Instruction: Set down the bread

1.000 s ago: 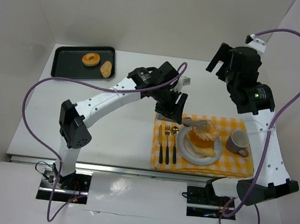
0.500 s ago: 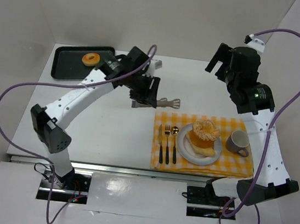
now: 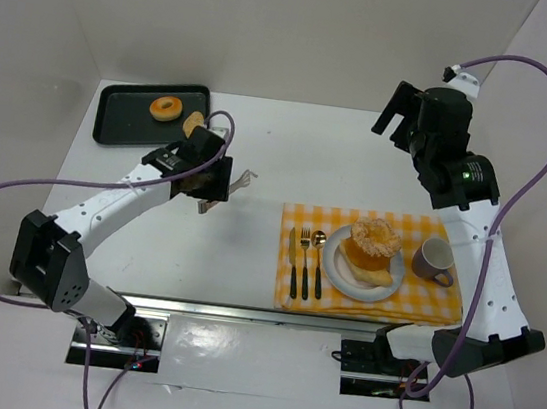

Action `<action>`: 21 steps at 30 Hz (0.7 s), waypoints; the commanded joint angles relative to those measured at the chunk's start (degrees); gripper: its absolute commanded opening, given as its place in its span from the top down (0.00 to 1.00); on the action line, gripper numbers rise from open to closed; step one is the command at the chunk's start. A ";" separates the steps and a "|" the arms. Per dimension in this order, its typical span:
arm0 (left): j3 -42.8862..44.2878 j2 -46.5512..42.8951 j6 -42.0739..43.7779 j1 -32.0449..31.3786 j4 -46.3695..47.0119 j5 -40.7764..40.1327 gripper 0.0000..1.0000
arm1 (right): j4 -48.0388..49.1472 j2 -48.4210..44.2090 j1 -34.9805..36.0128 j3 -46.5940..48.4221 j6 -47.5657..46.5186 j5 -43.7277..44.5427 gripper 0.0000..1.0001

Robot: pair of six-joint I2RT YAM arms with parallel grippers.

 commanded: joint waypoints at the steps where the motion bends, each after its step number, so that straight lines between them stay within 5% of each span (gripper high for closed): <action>1: -4.54 -3.09 -0.95 0.37 12.06 -7.00 0.40 | 2.65 -1.15 -0.34 -0.08 0.28 -0.83 0.00; 5: -10.53 -2.65 -1.48 -0.15 16.21 -7.01 0.37 | 3.18 -0.62 -0.34 -0.69 0.81 -1.98 0.00; 11: -11.06 0.87 -2.71 0.37 14.81 -4.12 0.13 | 4.32 0.43 -0.34 -2.97 0.81 -5.04 0.00; 21: 1.48 0.34 0.80 4.14 5.24 -3.58 0.07 | -1.22 10.79 -0.34 -0.08 2.21 -10.15 0.00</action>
